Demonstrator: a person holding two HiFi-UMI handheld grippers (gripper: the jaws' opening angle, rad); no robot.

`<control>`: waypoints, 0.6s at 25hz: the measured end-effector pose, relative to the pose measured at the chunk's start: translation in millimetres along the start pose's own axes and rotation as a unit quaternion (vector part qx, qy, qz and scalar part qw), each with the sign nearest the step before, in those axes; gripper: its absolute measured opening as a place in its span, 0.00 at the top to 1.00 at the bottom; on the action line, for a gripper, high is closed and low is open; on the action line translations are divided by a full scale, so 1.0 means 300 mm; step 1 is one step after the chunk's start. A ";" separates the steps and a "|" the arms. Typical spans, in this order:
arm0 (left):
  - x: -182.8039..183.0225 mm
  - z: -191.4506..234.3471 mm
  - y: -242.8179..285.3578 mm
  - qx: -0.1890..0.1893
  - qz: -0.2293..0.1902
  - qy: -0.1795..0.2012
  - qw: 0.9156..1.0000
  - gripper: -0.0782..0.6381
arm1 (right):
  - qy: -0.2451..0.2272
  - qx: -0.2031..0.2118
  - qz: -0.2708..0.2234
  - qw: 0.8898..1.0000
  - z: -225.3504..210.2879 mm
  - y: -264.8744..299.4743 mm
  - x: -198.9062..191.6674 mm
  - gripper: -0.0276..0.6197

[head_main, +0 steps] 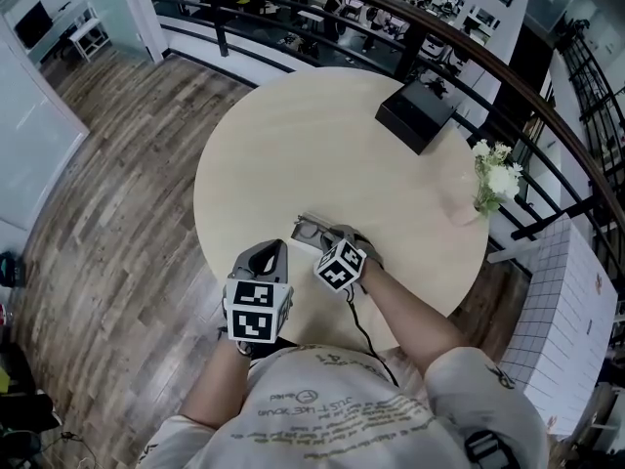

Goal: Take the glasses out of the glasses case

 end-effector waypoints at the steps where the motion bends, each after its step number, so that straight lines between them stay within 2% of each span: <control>1: -0.002 0.002 -0.003 0.002 0.000 0.000 1.000 0.87 | -0.001 -0.001 0.001 1.000 0.001 0.005 0.002 0.80; 15: -0.038 0.031 -0.042 0.028 0.008 -0.013 0.999 0.87 | -0.037 -0.048 0.020 0.998 -0.027 0.077 0.012 0.80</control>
Point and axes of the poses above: the fingertips, and each gripper's own axes: y forward along the fingers, z to its left, x out of its top, the point moved 7 cm from there along -y, backward along the fingers, and after that the axes turned 3 degrees about y, right-handed, at the moved point
